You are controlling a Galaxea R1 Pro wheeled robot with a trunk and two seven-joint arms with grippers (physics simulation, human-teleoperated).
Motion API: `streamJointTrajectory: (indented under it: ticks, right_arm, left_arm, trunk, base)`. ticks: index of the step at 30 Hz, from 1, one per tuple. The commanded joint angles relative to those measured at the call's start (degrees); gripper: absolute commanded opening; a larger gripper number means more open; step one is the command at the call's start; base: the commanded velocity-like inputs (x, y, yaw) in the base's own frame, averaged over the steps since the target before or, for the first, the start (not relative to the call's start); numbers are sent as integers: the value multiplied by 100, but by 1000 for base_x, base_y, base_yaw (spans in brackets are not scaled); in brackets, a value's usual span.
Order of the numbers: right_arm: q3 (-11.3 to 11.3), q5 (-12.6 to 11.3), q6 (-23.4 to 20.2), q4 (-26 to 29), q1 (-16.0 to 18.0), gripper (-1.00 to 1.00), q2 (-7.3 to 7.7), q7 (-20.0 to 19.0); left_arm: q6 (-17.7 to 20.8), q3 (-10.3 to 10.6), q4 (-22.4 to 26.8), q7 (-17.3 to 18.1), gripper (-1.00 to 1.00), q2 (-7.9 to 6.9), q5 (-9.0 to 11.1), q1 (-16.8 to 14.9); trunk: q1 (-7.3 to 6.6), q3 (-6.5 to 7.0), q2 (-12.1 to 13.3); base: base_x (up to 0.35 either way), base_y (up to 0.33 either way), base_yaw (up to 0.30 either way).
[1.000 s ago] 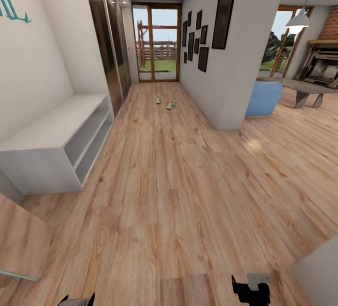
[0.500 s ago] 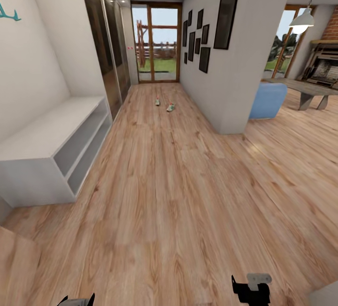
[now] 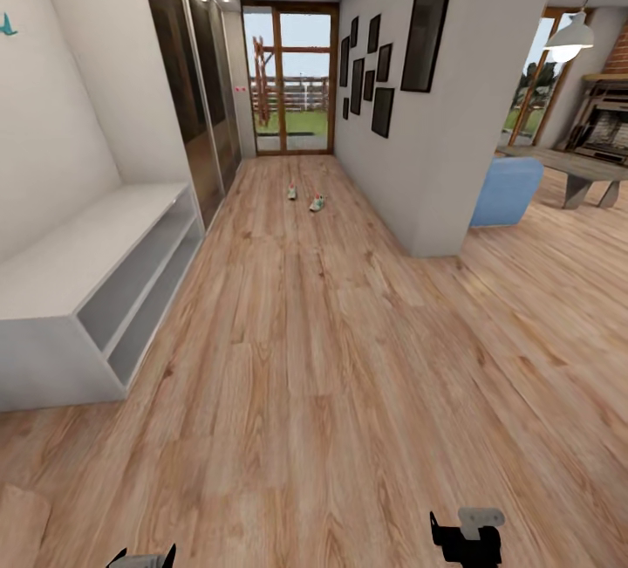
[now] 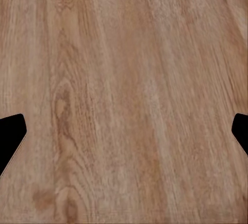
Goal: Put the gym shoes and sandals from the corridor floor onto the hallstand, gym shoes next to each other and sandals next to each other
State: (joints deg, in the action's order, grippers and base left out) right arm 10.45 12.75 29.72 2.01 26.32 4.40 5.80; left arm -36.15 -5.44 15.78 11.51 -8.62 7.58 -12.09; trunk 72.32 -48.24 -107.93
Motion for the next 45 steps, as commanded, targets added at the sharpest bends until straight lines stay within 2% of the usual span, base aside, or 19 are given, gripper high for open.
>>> streamJointTrajectory:
  ticks: [1,45]
  right_arm:
    - [36,61,16,-7,4,100,0,27]
    - [36,61,16,-5,4,100,-1,27]
  left_arm:
    - [-5,-20,-5,59,100,1,51,-3]
    - [-6,-23,-5,59,100,1,51,-3]
  trunk:
    - [3,-5,-2]
    - [3,-5,-2]
  base:
    - [339,0,0]
    - [339,0,0]
